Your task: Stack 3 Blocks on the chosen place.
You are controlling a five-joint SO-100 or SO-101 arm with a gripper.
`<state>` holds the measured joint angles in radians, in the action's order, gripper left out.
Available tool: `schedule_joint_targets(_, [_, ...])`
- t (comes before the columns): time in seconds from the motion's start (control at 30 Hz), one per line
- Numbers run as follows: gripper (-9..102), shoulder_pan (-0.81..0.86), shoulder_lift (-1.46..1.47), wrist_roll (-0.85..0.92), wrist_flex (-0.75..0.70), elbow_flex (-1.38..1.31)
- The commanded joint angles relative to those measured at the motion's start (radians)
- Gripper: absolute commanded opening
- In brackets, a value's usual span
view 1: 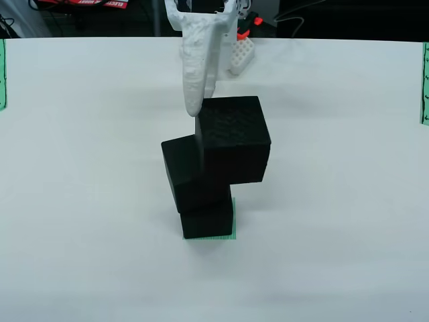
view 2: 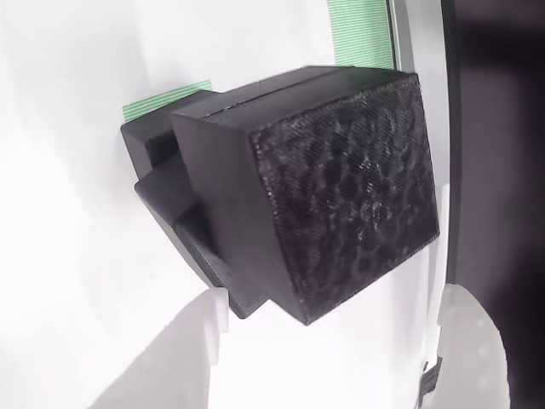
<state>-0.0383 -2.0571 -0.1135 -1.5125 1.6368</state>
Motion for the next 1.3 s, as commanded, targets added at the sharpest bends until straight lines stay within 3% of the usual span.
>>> schedule_joint_targets(0.0, [29, 0.014, -0.006, -0.003, 0.011, -0.003])
schedule_joint_targets(0.97, [29, -0.08, 0.005, 0.026, 0.037, 0.017])
schedule_joint_targets(1.07, [29, -0.152, 0.006, 0.092, 0.044, 0.026])
schedule_joint_targets(1.27, [29, -0.448, -0.028, 0.351, 0.038, 0.097])
